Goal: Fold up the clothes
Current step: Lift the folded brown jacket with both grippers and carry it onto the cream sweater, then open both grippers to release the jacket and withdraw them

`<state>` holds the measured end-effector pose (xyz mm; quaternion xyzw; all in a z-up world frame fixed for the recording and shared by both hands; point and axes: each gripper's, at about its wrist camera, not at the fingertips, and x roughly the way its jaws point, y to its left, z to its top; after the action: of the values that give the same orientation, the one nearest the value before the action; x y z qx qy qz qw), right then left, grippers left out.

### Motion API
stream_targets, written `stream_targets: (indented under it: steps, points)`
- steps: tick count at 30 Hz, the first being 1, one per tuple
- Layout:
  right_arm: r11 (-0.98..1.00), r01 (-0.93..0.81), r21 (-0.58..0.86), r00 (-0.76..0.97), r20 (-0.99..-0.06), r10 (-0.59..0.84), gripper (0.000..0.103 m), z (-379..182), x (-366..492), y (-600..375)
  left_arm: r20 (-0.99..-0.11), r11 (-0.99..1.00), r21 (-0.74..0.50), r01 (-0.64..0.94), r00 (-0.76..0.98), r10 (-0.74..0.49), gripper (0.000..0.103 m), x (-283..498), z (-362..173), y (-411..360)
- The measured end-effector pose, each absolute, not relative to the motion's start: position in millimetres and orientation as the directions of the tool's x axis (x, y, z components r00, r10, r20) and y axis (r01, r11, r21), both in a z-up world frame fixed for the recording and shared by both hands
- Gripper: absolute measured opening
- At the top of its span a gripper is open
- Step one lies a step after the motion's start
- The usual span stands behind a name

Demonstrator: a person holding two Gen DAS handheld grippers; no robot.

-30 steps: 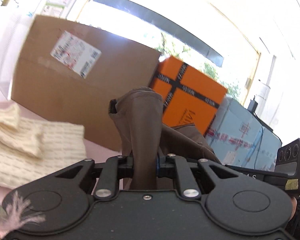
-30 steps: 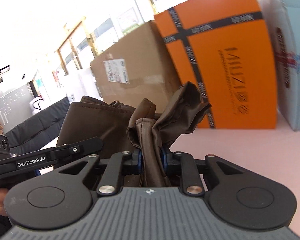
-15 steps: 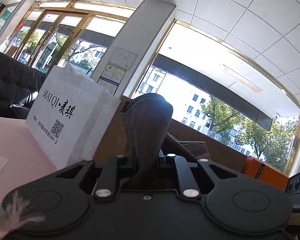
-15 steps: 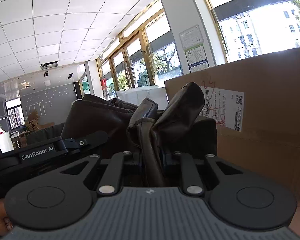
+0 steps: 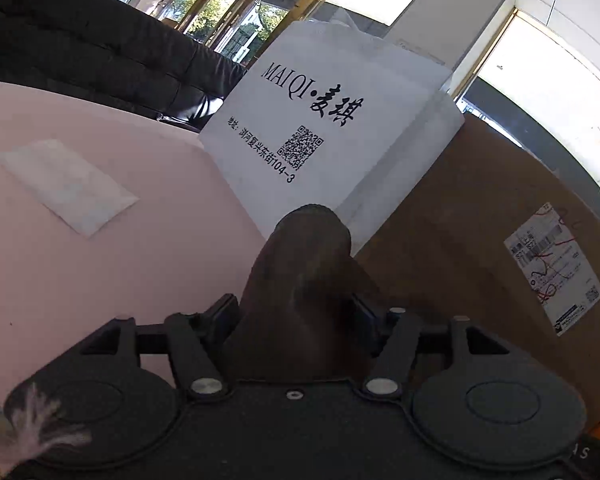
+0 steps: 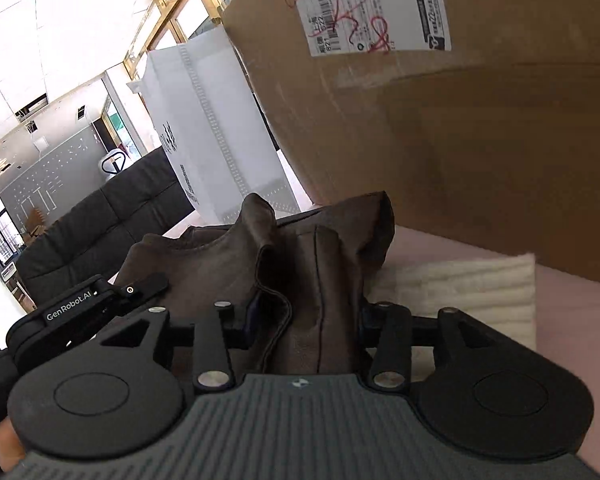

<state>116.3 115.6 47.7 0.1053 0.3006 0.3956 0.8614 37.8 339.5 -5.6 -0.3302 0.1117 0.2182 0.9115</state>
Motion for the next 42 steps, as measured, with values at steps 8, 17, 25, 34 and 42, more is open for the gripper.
stream_targets:
  steps: [8, 17, 25, 34, 42]
  points:
    - [0.656, -0.567, 0.497, 0.531, -0.388, 0.753, 0.078, 53, 98, 62, -0.143, 0.644, -0.614, -0.457, 0.866, 0.479, 0.103, 0, 7, 332]
    - [0.689, -0.593, 0.417, 0.611, -0.324, 0.722, 0.085, 71, 59, -36, 0.111, 0.791, -0.428, -0.438, 0.843, 0.527, 0.103, -39, 30, 246]
    - [0.754, -0.575, 0.319, 0.661, -0.362, 0.657, 0.086, 57, 9, -135, -0.062, 0.91, -0.392, -0.134, 0.991, 0.12, 0.103, -36, 35, 146]
    - [0.877, -0.42, 0.231, 0.739, -0.474, 0.479, 0.087, 42, -32, -243, -0.352, 0.968, -0.251, 0.004, 0.931, -0.095, 0.103, -34, 19, 44]
    - [0.966, -0.221, 0.136, 0.777, -0.573, 0.258, 0.087, 28, -39, -317, -0.484, 0.994, -0.08, 0.068, 0.869, -0.098, 0.103, -24, 5, -9]
